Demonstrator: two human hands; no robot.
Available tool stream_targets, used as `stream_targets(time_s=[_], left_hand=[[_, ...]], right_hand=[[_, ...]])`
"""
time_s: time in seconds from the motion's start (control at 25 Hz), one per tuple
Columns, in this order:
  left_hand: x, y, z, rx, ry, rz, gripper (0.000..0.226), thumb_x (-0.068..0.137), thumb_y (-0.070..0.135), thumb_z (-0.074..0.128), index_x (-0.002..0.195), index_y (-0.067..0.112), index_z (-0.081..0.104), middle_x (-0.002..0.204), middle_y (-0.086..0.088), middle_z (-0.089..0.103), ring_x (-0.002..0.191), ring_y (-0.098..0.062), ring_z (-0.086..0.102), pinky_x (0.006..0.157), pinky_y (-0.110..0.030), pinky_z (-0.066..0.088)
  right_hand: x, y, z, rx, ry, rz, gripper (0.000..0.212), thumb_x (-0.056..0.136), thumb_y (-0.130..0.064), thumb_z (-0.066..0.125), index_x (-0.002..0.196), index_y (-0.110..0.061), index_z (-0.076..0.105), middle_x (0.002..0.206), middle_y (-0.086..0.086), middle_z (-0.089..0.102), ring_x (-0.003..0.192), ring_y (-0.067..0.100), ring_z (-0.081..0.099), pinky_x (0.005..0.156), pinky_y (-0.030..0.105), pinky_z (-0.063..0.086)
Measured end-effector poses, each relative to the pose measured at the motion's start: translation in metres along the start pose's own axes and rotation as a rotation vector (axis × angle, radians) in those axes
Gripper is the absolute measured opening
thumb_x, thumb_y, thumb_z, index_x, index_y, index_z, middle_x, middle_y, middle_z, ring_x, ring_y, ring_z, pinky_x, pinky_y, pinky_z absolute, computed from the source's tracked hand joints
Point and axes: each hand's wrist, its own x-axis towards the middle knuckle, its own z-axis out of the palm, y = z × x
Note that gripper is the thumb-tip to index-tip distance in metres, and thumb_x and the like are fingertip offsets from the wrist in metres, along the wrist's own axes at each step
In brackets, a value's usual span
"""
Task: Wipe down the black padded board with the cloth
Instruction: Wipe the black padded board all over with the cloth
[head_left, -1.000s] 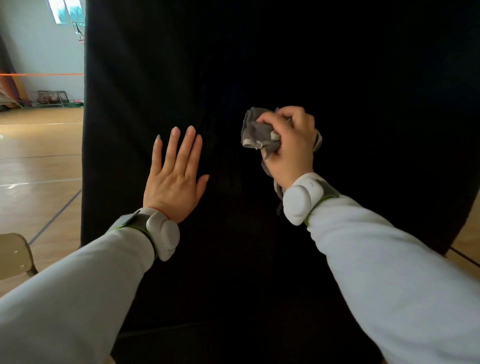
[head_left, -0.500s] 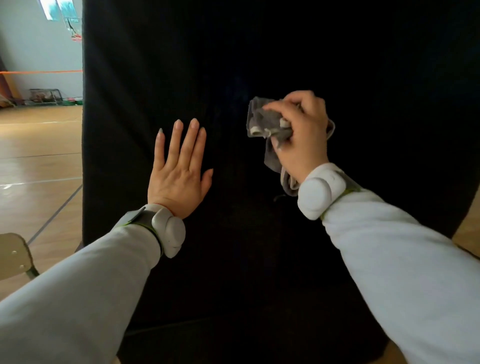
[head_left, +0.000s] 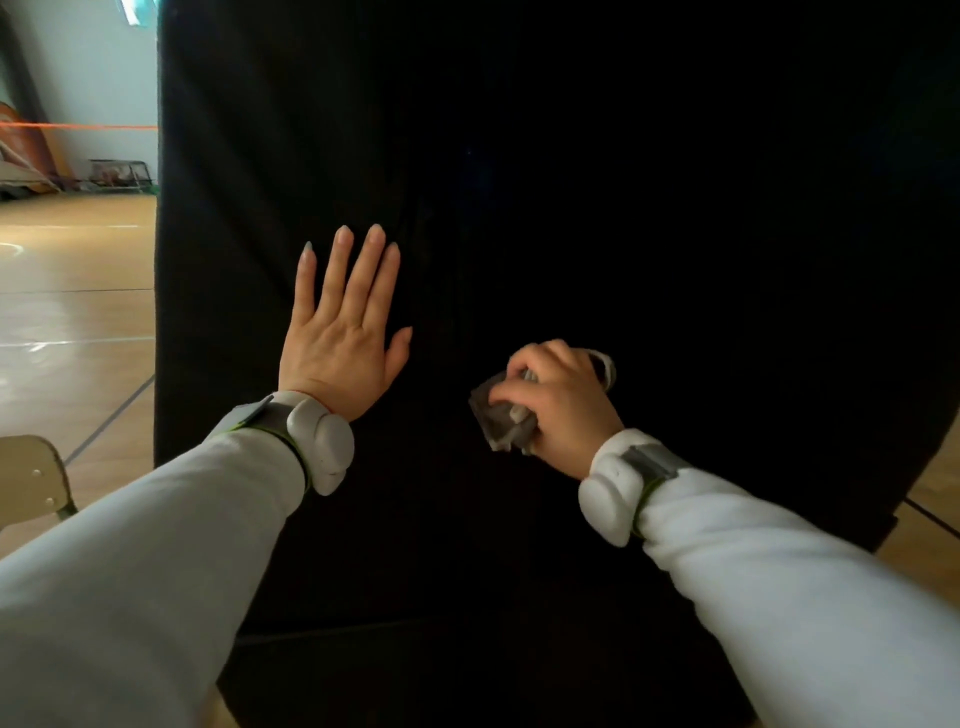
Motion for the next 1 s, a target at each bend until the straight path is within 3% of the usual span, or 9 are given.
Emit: stream_targets(time_s=[0.16, 0.32, 0.56, 0.72, 0.8, 0.92, 1.0], left_hand=[[0.001, 0.0, 0.0, 0.01, -0.004, -0.012, 0.07, 0.089, 0.04, 0.033, 0.146, 0.003, 0.013, 0.153, -0.017, 0.015, 0.14, -0.034, 0.006, 0.114, -0.041, -0.014], [0.001, -0.001, 0.001, 0.015, -0.005, -0.014, 0.07, 0.09, 0.04, 0.033, 0.146, 0.003, 0.013, 0.153, -0.016, 0.015, 0.14, -0.034, 0.005, 0.114, -0.042, -0.014], [-0.001, 0.0, 0.0, 0.002, -0.003, -0.005, 0.07, 0.09, 0.04, 0.034, 0.147, 0.003, 0.013, 0.154, -0.017, 0.014, 0.14, -0.034, 0.004, 0.114, -0.043, -0.013], [0.0, -0.001, -0.002, -0.035, 0.003, 0.002, 0.07, 0.091, 0.039, 0.036, 0.147, 0.004, 0.013, 0.154, -0.017, 0.015, 0.141, -0.033, 0.005, 0.113, -0.042, -0.013], [0.0, -0.002, -0.002, -0.032, 0.008, 0.004, 0.069, 0.091, 0.039, 0.036, 0.147, 0.004, 0.013, 0.154, -0.017, 0.015, 0.141, -0.033, 0.005, 0.113, -0.042, -0.013], [-0.004, -0.004, -0.001, -0.043, 0.018, 0.003, 0.07, 0.091, 0.038, 0.037, 0.147, 0.004, 0.012, 0.154, -0.016, 0.014, 0.141, -0.034, 0.006, 0.114, -0.042, -0.013], [-0.003, -0.005, -0.002, -0.062, 0.021, 0.013, 0.07, 0.091, 0.037, 0.039, 0.147, 0.004, 0.013, 0.154, -0.016, 0.014, 0.141, -0.034, 0.006, 0.114, -0.042, -0.013]], right_hand=[[0.065, 0.009, -0.048, 0.035, 0.365, 0.144, 0.033, 0.069, -0.021, 0.049, 0.095, -0.017, 0.069, 0.098, 0.012, 0.058, 0.09, 0.029, 0.047, 0.073, 0.043, 0.044], [0.086, 0.015, -0.04, 0.013, 0.444, 0.241, 0.024, 0.07, -0.02, 0.056, 0.089, -0.02, 0.069, 0.097, 0.006, 0.056, 0.091, 0.027, 0.047, 0.073, 0.045, 0.043], [0.029, 0.002, 0.002, 0.051, 0.217, 0.14, 0.024, 0.065, -0.021, 0.073, 0.089, -0.02, 0.07, 0.093, 0.002, 0.055, 0.091, 0.018, 0.04, 0.077, 0.03, 0.027], [-0.016, -0.009, 0.017, 0.029, -0.043, 0.036, 0.019, 0.067, -0.021, 0.07, 0.086, -0.019, 0.071, 0.092, 0.003, 0.056, 0.091, 0.02, 0.041, 0.075, 0.039, 0.04], [0.003, -0.004, -0.003, 0.069, 0.057, 0.065, 0.021, 0.069, -0.021, 0.06, 0.086, -0.017, 0.071, 0.092, 0.005, 0.058, 0.089, 0.021, 0.043, 0.071, 0.043, 0.043], [0.057, 0.008, -0.033, 0.075, 0.368, 0.243, 0.03, 0.067, -0.01, 0.061, 0.094, -0.017, 0.07, 0.098, 0.008, 0.057, 0.092, 0.025, 0.045, 0.076, 0.044, 0.043], [0.076, 0.008, -0.033, 0.063, 0.459, 0.336, 0.03, 0.067, -0.008, 0.061, 0.094, -0.018, 0.07, 0.099, 0.007, 0.056, 0.093, 0.027, 0.047, 0.078, 0.043, 0.043]])
